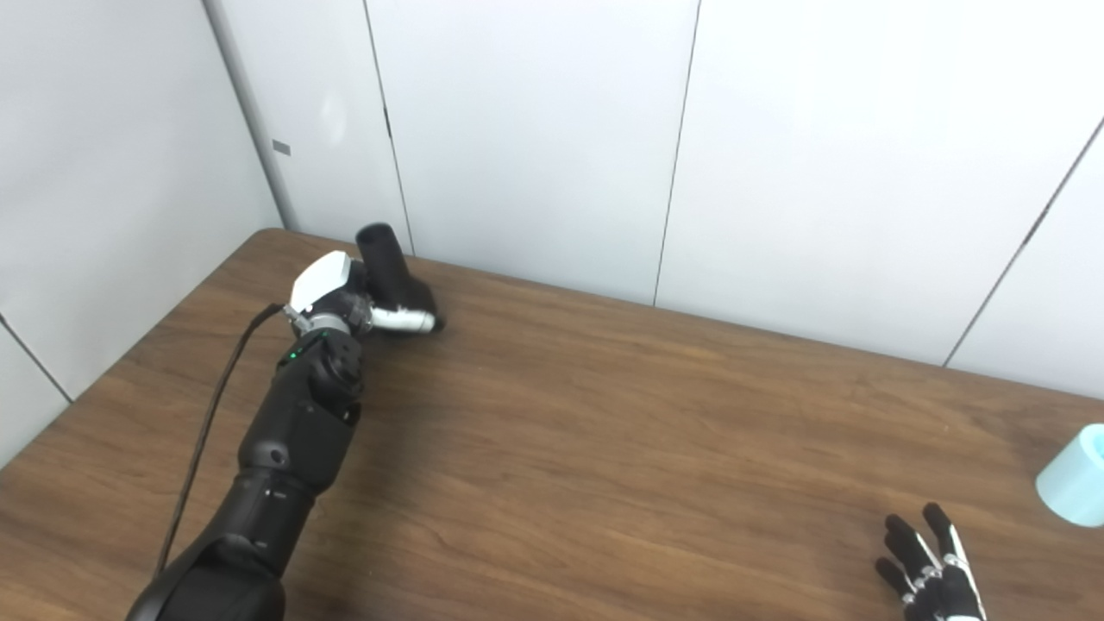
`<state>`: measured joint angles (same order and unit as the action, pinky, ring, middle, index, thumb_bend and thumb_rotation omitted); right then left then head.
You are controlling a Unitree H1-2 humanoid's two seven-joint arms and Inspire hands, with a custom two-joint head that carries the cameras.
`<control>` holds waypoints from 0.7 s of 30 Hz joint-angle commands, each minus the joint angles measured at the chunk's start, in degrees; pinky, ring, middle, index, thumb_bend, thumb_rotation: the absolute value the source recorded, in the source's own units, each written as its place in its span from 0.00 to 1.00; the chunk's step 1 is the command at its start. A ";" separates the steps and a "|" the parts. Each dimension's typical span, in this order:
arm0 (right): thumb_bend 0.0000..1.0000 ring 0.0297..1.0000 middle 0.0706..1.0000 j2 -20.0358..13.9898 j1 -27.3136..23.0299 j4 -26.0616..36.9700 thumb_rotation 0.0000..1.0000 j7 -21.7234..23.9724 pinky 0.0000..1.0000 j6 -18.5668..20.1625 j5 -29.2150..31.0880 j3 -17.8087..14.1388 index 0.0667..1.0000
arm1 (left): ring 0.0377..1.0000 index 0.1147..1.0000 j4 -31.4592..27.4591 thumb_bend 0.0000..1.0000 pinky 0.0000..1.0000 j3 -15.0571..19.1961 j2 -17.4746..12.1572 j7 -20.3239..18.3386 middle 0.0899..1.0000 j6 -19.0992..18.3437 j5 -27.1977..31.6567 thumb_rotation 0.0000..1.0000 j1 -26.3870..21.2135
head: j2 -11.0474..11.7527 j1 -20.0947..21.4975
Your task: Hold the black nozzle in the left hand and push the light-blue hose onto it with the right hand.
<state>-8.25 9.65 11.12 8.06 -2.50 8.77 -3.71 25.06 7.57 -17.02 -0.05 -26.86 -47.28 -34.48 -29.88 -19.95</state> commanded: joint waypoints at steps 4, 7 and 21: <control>0.64 0.93 0.88 0.07 -0.08 2.18 1.00 -0.16 0.90 -0.16 0.09 -0.01 0.97 | 0.46 0.42 -1.83 0.52 0.42 -1.97 -2.04 5.31 0.42 1.16 3.67 0.00 -1.06 | -0.21 0.10; 0.65 0.93 0.88 0.05 -0.09 2.11 1.00 -0.11 0.92 -0.25 -0.02 0.05 0.97 | 0.30 0.42 -1.89 0.52 0.28 -2.92 -2.57 7.07 0.39 1.72 5.39 0.00 -0.64 | -0.37 0.47; 0.56 0.92 0.88 0.83 -0.66 1.35 1.00 -0.65 0.92 -1.53 -1.84 0.59 0.98 | 0.32 0.44 -17.61 0.52 0.25 -8.33 -2.96 2.77 0.35 0.03 7.67 0.00 5.61 | -1.86 4.88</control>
<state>-7.51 9.70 11.45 7.71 -2.36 7.44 -3.24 10.40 -0.51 -18.78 3.18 -26.80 -38.73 -27.76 -31.73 -15.03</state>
